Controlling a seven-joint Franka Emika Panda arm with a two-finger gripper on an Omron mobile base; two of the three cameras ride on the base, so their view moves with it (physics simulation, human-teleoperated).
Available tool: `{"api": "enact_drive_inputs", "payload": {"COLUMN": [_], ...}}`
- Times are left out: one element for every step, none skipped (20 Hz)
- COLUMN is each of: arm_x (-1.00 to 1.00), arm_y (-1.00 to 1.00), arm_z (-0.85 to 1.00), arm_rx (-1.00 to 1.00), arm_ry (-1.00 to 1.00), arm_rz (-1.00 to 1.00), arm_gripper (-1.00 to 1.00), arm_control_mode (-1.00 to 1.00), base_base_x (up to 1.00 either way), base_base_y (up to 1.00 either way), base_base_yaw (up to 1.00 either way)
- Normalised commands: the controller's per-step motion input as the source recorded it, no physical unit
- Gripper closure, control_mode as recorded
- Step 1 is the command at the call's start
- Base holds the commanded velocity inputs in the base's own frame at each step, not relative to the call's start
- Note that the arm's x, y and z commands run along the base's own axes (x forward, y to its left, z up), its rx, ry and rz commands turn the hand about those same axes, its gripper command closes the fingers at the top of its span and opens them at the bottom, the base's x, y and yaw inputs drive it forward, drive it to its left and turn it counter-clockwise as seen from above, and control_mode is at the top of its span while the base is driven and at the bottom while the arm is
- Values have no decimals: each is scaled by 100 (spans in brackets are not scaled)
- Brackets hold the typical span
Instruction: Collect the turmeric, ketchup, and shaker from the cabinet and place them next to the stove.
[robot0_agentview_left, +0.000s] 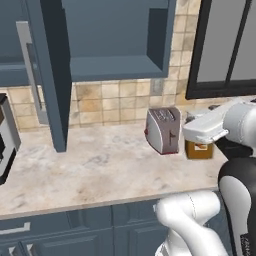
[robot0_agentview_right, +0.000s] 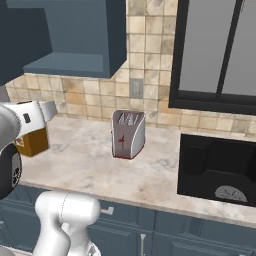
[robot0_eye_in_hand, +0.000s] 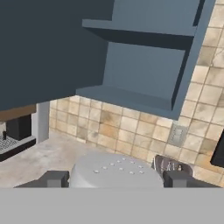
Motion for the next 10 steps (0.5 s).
{"api": "enact_drive_inputs", "payload": {"arm_x": [0, 0, 0, 0, 0, 0, 0, 0, 0, 0], "arm_y": [0, 0, 0, 0, 0, 0, 0, 0, 0, 0], "arm_z": [0, 0, 0, 0, 0, 0, 0, 0, 0, 0], "arm_rx": [0, 0, 0, 0, 0, 0, 0, 0, 0, 0], "arm_ry": [0, 0, 0, 0, 0, 0, 0, 0, 0, 0], "arm_rz": [0, 0, 0, 0, 0, 0, 0, 0, 0, 0], "arm_gripper": [100, 100, 100, 100, 100, 100, 100, 100, 100, 100], "arm_control_mode": [100, 100, 100, 100, 100, 100, 100, 100, 100, 100], "base_base_x": [-63, -62, -62, -58, -53, -51, -44, -40, -31, -25], "base_base_y": [0, 0, 0, 0, 0, -3, -3, -3, -10, -8], "base_base_yaw": [-22, -24, -30, -35, -38, -41, -43, -45, -47, -48]}}
